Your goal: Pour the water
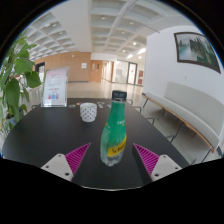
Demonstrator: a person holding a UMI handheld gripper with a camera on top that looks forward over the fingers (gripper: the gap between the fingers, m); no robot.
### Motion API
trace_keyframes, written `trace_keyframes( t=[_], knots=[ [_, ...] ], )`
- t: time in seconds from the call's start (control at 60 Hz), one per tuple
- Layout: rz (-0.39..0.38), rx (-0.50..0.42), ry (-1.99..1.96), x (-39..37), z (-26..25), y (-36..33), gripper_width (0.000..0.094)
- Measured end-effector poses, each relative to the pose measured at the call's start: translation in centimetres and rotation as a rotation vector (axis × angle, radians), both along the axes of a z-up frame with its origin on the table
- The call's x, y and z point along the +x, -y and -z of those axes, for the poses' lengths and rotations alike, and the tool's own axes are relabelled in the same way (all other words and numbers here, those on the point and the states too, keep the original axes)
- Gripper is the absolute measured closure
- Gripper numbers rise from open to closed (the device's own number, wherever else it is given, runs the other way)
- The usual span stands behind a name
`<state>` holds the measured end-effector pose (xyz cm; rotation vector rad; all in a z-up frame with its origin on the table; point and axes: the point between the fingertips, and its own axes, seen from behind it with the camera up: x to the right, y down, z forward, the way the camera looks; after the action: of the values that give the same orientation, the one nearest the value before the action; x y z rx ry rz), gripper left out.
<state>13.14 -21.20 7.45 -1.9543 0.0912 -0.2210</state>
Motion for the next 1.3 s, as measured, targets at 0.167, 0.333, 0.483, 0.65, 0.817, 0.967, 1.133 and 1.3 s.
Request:
trace_keyframes(
  t=[0.167,0.333,0.483,0.65,0.817,0.967,1.133,1.3],
  knots=[
    [-0.009,0.062,0.023,0.7,0.3,-5.6,0.0175],
    [0.0,0.125,0.053,1.6,0.2,-7.3,0.0446],
    [0.043,0.115,0.06,3.5,-0.2,-7.4,0.0525],
    [0.171,0.133,0.269,10.6,-4.7,-8.9,0.0527],
    [0.264,0.15,0.749,17.3,-14.6,-13.3,0.0527],
    [0.232,0.204,1.207,16.4,-23.3,-21.0,0.0525],
    [0.079,0.212,1.726,9.7,-27.2,-29.4,0.0526],
    [-0.169,0.213,2.204,1.8,-24.0,-34.7,0.0527]
  ],
)
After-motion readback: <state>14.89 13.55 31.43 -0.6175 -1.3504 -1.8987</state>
